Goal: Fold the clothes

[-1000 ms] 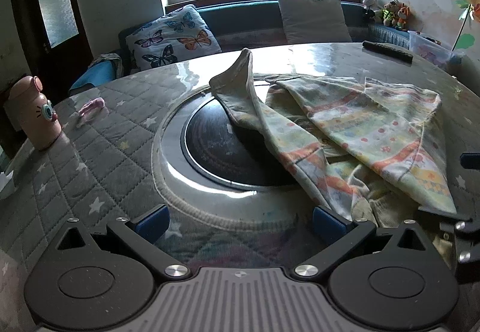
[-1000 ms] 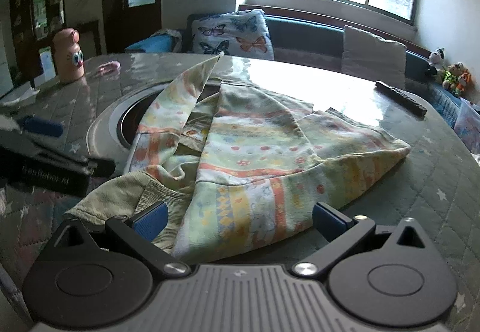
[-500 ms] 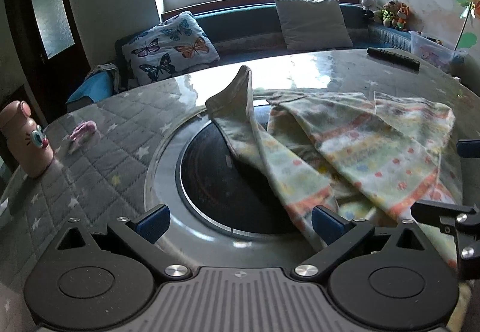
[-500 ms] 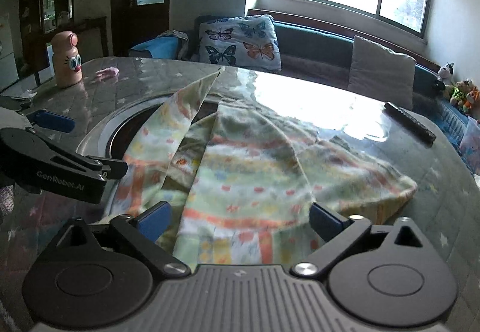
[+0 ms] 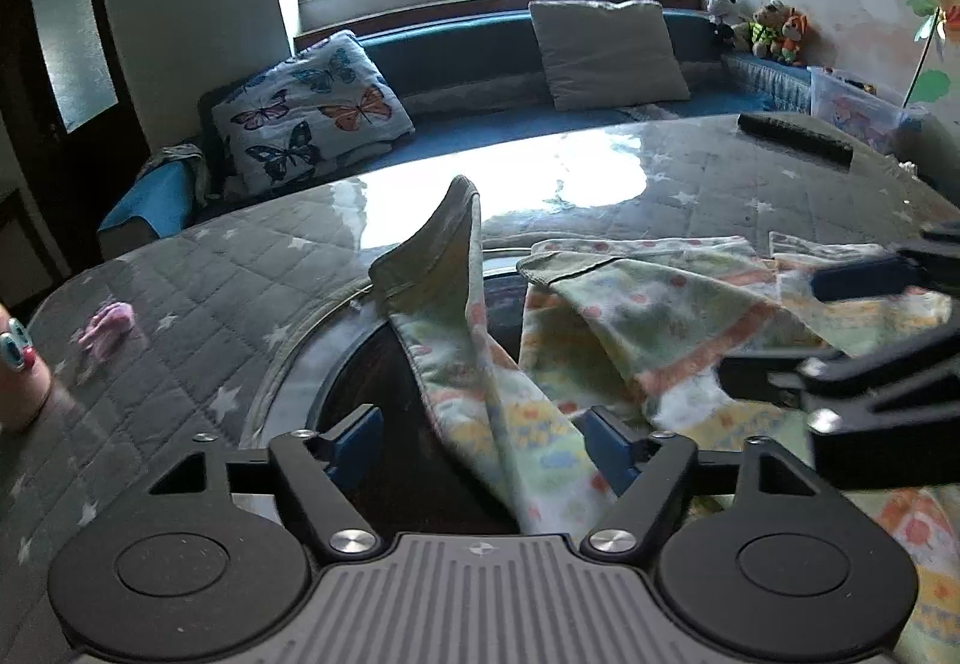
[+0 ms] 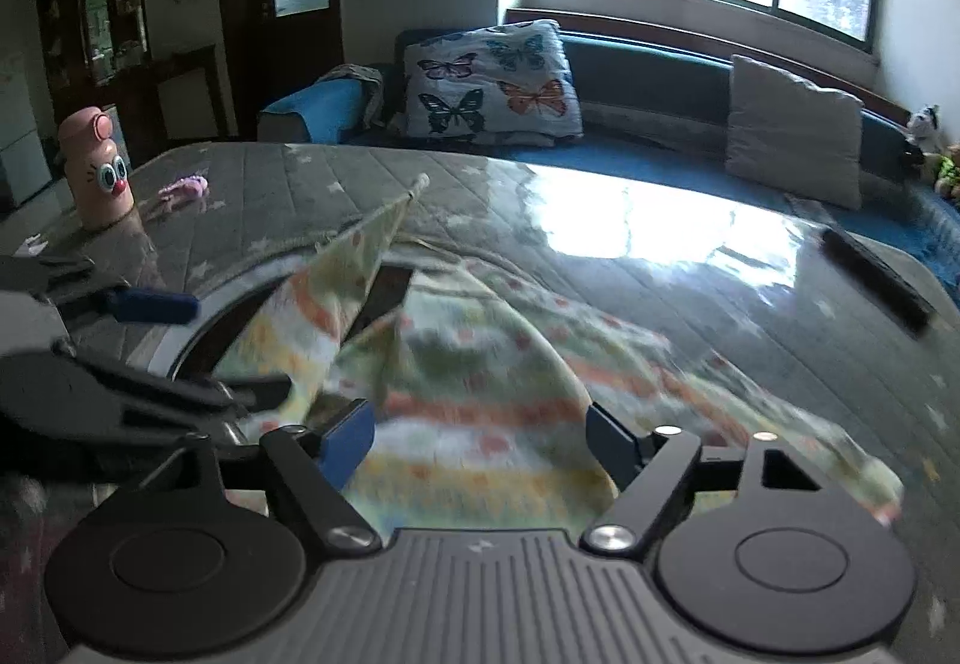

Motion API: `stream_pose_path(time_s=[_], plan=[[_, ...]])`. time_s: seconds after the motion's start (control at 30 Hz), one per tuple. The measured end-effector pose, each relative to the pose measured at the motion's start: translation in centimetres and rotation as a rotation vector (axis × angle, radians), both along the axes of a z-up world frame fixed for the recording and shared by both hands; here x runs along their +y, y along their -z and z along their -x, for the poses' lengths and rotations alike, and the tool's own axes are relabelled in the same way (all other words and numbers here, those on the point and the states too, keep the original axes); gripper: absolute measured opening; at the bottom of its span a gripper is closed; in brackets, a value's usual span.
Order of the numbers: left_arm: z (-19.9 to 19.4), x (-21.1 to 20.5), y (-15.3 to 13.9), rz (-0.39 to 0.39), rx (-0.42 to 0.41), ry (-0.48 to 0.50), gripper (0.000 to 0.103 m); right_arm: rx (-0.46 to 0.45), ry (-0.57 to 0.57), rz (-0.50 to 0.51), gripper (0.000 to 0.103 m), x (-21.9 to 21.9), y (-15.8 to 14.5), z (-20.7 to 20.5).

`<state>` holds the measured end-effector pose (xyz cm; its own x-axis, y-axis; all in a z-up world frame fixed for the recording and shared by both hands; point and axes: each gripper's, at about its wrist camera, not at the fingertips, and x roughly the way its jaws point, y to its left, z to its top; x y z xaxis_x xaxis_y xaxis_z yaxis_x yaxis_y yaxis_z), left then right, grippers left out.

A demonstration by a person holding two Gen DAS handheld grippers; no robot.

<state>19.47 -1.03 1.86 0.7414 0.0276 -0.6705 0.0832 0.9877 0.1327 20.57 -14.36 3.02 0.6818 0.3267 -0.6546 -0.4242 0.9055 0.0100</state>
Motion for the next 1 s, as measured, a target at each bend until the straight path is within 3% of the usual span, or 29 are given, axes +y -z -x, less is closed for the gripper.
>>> stream_pose_path(time_s=[0.07,0.17,0.4,0.57,0.73,0.8,0.83,0.87,1.0], plan=[[-0.7,0.2,0.4,0.003,0.014,-0.001,0.056,0.001,-0.016,-0.008,0.072,0.7,0.2,-1.4],[-1.1,0.7,0.9,0.019,0.023,0.003,0.043,0.009,-0.041,-0.009,0.068,1.9,0.6,-3.2],[-1.1,0.9,1.3,0.018,0.012,0.040,0.044,0.078,-0.086,-0.008,0.056,3.9,2.3,-6.5],[-1.5,0.5,1.1,0.017,0.012,0.057,0.046,0.101,-0.090,0.052,0.030,4.3,3.3,-7.3],[-2.5,-0.5,0.7,-0.005,-0.007,0.082,0.050,0.088,-0.064,0.034,0.006,3.0,3.0,-6.8],[-3.2,-0.6,0.9,0.003,0.005,0.089,0.041,0.069,-0.049,0.031,0.003,2.3,2.7,-6.2],[-3.5,-0.5,1.0,0.010,0.012,0.086,0.020,0.058,-0.041,0.025,0.002,1.9,2.5,-5.9],[-3.5,-0.2,1.2,0.016,0.017,0.076,0.010,0.046,-0.029,0.016,0.002,1.2,2.1,-5.5],[-3.0,1.0,1.2,0.031,0.013,0.032,0.004,-0.005,0.032,-0.033,0.001,-1.8,0.4,-3.7]])
